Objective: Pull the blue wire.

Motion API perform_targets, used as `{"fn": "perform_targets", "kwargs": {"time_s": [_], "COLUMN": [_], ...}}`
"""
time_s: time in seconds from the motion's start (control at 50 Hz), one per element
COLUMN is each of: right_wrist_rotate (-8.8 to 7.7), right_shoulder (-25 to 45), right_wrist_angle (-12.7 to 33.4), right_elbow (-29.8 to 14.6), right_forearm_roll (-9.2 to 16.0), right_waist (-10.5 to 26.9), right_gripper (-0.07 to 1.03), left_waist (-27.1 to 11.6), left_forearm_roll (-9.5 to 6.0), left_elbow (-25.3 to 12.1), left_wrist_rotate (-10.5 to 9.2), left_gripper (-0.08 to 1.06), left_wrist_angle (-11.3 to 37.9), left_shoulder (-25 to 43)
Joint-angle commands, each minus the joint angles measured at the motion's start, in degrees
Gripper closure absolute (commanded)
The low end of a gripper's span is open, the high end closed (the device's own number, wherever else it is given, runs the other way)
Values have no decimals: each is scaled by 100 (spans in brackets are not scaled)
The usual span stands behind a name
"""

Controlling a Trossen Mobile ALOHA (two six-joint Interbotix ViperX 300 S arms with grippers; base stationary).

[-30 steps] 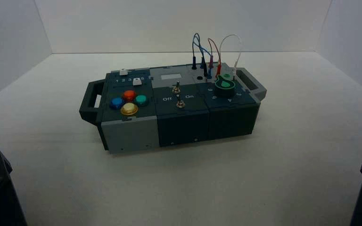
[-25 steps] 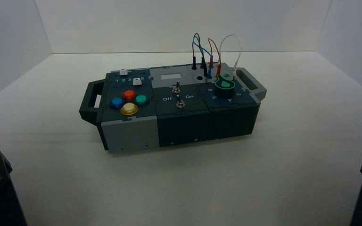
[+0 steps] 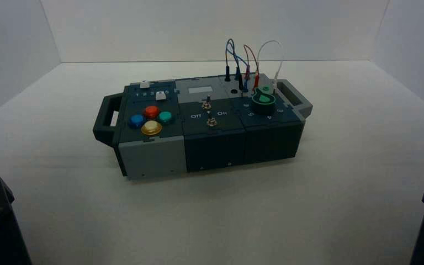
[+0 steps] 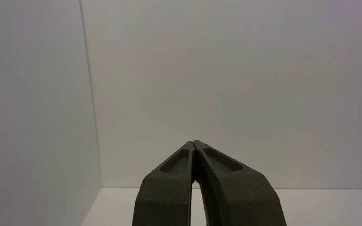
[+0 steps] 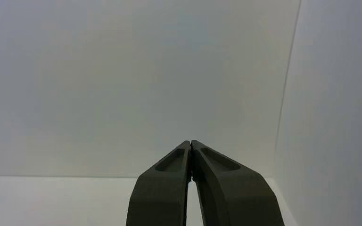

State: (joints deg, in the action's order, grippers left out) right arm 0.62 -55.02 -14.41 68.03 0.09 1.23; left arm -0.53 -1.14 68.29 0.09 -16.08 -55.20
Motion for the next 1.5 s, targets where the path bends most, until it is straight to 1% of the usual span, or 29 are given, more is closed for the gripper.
{"fn": "perform_targets", "kwargs": {"time_s": [0.02,0.12,0.24,0.32,0.42,0.5,0.52,0.54,0.56,0.6,0.66,0.72,0.82,0.9,0.96,0.98,1.08,1.22,1.26,1.32,1.34,1.38,1.5], "right_wrist_rotate": [35,26,26,18,9,9,0,-9,-26,-44,-70,-79,-105,-105,-105,-105,-105,-202,-237,-237,-264,-299,-378], "right_shoulder": [44,88,211,308,501,712,844,870,967,1090,1230,1336,1679,1819,1942,1960,2171,2452,2584,2619,2716,2795,3015], "right_wrist_angle": [404,694,1063,1239,1450,1758,1986,2048,2215,2417,2593,2716,3015,3173,3349,3375,3647,3946,4131,4192,4359,4509,4834], "right_elbow": [-343,-448,-571,-650,-765,-914,-1020,-1046,-1125,-1230,-1336,-1406,-1670,-1784,-1881,-1890,-2048,-2232,-2329,-2355,-2426,-2487,-2654], "right_forearm_roll": [26,26,26,26,26,26,26,26,26,26,26,18,18,26,26,26,26,26,26,26,26,26,26], "right_waist": [53,62,149,325,571,738,817,835,896,1002,1125,1230,1477,1600,1731,1740,1960,2197,2294,2329,2373,2391,2399], "right_gripper": [99,99,99,98,99,99,99,99,99,99,98,99,99,99,99,99,99,98,98,98,98,98,98], "left_waist": [-211,-413,-703,-896,-1239,-1521,-1626,-1661,-1775,-1916,-2118,-2206,-2522,-2628,-2698,-2698,-2769,-2927,-3059,-3103,-3199,-3296,-3463], "left_forearm_roll": [-9,-9,-9,-9,-9,-26,-53,-70,-105,-114,-123,-141,-149,-193,-229,-229,-229,-229,-229,-229,-229,-229,-237], "left_elbow": [-237,-422,-677,-791,-949,-1081,-1116,-1143,-1204,-1274,-1389,-1441,-1661,-1775,-1890,-1890,-2057,-2171,-2241,-2250,-2294,-2329,-2426], "left_wrist_rotate": [-18,-18,-18,9,9,9,9,9,9,9,9,9,0,0,0,0,0,9,9,9,9,9,35], "left_gripper": [101,101,101,101,101,101,101,101,101,101,101,101,101,101,101,101,101,101,101,101,101,101,100], "left_wrist_angle": [220,571,1230,1512,1863,2118,2232,2276,2399,2558,2821,2927,3305,3507,3788,3788,4140,4210,4245,4254,4263,4263,4271], "left_shoulder": [53,53,132,229,404,536,598,615,668,747,853,905,1046,1143,1257,1257,1521,1863,2030,2092,2250,2408,2813]}}
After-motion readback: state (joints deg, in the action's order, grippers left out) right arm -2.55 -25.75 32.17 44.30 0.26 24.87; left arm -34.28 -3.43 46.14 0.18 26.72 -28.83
